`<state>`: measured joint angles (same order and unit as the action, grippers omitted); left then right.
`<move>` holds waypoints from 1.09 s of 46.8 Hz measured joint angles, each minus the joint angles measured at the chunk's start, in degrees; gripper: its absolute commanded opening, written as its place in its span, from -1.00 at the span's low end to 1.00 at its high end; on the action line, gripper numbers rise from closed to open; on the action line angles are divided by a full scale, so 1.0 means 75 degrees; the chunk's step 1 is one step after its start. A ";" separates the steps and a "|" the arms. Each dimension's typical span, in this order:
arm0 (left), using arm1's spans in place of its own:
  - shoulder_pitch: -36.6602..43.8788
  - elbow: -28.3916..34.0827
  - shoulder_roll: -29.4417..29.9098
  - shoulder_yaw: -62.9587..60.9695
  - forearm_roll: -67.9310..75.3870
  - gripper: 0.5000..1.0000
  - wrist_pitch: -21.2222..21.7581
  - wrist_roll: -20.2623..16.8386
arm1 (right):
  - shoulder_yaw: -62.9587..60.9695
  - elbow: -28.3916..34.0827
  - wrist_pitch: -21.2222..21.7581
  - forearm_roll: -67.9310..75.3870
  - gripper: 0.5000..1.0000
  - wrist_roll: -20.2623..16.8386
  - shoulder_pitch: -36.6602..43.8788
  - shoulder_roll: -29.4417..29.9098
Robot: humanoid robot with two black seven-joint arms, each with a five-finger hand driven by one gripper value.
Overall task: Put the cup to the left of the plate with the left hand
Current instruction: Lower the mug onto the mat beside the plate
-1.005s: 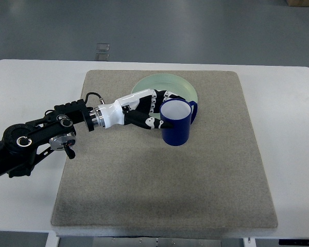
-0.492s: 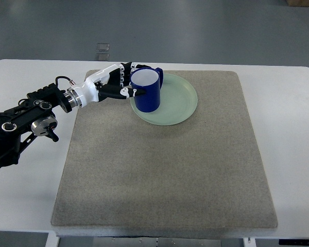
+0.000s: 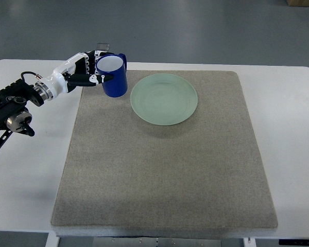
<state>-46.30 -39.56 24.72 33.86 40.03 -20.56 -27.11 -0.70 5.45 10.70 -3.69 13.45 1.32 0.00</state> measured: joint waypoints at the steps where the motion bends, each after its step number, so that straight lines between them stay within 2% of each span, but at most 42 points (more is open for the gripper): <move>1: 0.0010 0.0007 0.0020 -0.0017 0.0002 -0.94 -0.0006 -0.0047 | 0.0000 0.0000 0.0000 0.0000 0.73 0.0000 0.0000 0.0000; 14: 0.0241 0.0037 0.0154 -0.0127 0.0038 -0.92 -0.0049 -0.0694 | 0.0000 0.0000 0.0002 0.0000 0.73 0.0000 0.0000 0.0000; 29: 0.0595 0.0463 0.0045 -0.0135 0.0193 -0.88 -0.0005 -0.0737 | 0.0002 0.0000 0.0002 0.0000 0.73 0.0000 0.0000 0.0000; 41: 0.0630 0.0482 0.0033 -0.0132 0.0195 -0.83 0.0015 -0.0795 | 0.0002 0.0000 0.0002 0.0000 0.73 0.0000 0.0000 0.0000; 43: 0.0630 0.0482 0.0024 -0.0131 0.0195 -0.78 0.0061 -0.0813 | 0.0001 0.0000 0.0002 0.0000 0.73 0.0000 0.0001 0.0000; 48: 0.0631 0.0482 0.0017 -0.0127 0.0195 -0.40 0.0325 -0.0826 | 0.0002 0.0000 0.0002 0.0000 0.73 0.0000 0.0000 0.0000; 51: 0.0685 0.0482 -0.0088 -0.0125 0.0195 -0.34 0.0540 -0.0829 | 0.0001 0.0000 0.0002 0.0000 0.73 0.0000 0.0000 0.0000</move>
<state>-41.16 -35.94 24.06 32.92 41.49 -16.51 -33.33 -0.69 5.45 10.72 -3.69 13.45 1.32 0.00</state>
